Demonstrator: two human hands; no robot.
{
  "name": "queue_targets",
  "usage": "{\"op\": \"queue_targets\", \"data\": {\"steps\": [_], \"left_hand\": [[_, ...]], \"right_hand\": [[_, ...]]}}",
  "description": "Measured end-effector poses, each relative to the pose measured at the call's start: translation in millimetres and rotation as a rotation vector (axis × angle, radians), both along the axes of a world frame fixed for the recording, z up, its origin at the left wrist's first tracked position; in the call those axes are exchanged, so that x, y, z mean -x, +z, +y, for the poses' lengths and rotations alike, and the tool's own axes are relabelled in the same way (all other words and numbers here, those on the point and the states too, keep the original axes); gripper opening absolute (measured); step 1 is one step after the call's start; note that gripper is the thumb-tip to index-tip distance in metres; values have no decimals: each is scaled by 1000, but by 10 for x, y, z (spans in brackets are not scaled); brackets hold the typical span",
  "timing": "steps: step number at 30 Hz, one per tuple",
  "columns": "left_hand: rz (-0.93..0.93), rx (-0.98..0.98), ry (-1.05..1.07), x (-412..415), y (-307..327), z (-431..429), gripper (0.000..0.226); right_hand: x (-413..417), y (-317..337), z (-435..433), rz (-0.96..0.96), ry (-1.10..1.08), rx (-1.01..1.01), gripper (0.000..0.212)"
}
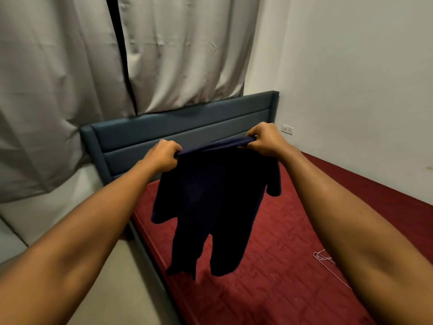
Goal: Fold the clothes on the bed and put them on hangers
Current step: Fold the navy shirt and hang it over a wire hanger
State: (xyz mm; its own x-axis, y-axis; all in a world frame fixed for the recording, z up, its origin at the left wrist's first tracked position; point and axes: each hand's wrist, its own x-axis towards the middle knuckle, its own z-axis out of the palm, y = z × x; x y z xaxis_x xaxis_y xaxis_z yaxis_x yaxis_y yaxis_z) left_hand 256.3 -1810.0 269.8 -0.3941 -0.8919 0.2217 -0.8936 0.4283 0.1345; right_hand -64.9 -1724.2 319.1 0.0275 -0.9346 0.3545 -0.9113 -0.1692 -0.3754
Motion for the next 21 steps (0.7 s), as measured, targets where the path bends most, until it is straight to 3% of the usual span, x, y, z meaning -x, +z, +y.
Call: {"op": "queue_targets", "data": {"steps": [4, 12, 17, 19, 21], "left_hand": [[-12, 214, 234, 54, -9, 5, 16], [-189, 193, 454, 76, -17, -244, 18], [-209, 93, 444, 98, 40, -398, 10], [-153, 35, 451, 65, 61, -478, 13], [-8, -36, 494, 63, 97, -567, 8]], "right_hand": [[71, -71, -100, 61, -98, 75, 18], [834, -441, -189, 37, -432, 113, 23], [1356, -804, -381, -250, -517, -90, 23], [1424, -807, -469, -273, -401, -290, 16], [1356, -707, -483, -250, -225, -507, 30]]}}
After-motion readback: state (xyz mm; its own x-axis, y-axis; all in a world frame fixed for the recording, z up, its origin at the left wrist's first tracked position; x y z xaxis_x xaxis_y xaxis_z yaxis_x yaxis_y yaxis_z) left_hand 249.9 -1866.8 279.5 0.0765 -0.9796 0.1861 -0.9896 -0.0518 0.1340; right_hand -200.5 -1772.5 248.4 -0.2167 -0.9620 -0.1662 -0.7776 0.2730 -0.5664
